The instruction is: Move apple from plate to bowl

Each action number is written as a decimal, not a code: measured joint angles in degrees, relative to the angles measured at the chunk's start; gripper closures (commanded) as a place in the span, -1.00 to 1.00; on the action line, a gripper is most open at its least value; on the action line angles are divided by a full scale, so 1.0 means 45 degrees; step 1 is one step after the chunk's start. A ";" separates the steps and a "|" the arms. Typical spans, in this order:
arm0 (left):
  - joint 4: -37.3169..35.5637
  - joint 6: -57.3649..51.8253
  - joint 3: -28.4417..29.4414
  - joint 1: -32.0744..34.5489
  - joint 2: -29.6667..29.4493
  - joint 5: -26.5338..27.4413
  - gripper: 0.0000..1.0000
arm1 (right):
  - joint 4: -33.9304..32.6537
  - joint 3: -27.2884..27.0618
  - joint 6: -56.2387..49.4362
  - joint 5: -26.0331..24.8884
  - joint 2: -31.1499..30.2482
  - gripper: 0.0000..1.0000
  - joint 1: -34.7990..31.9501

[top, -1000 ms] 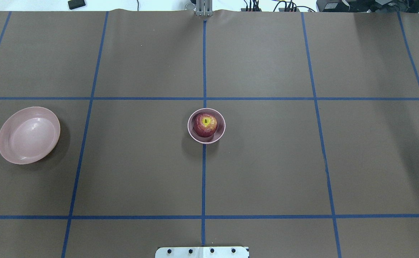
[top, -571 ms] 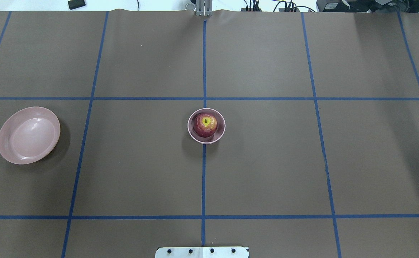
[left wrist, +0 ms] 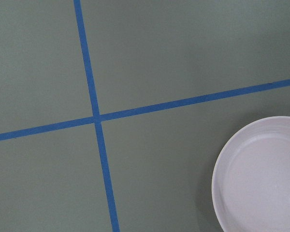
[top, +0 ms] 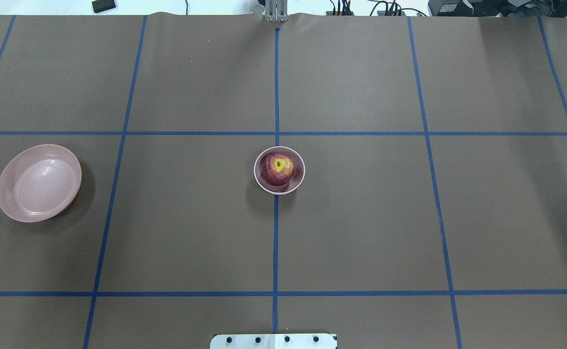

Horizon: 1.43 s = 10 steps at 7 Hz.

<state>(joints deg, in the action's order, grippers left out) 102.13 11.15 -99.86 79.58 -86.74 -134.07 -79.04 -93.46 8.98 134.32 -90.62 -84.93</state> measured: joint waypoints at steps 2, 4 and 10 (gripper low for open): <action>-0.1955 -0.0686 -0.0587 0.0115 -0.0346 0.0068 -0.96 | -0.0029 0.0041 -0.0041 -0.0053 -0.0012 -1.00 0.0029; -0.2494 -0.2162 -0.0598 0.0348 -0.0258 0.0117 -0.96 | -0.0122 0.0082 -0.0079 -0.0199 0.0041 -1.00 0.0291; -0.2579 -0.2385 -0.0407 0.0390 -0.0091 0.0007 -0.96 | -0.1996 0.0039 -0.1367 -0.0010 0.0530 -1.00 0.0278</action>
<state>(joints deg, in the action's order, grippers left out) 90.52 0.41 -101.69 81.34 -87.15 -134.04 -88.03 -93.28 2.82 134.27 -88.23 -83.67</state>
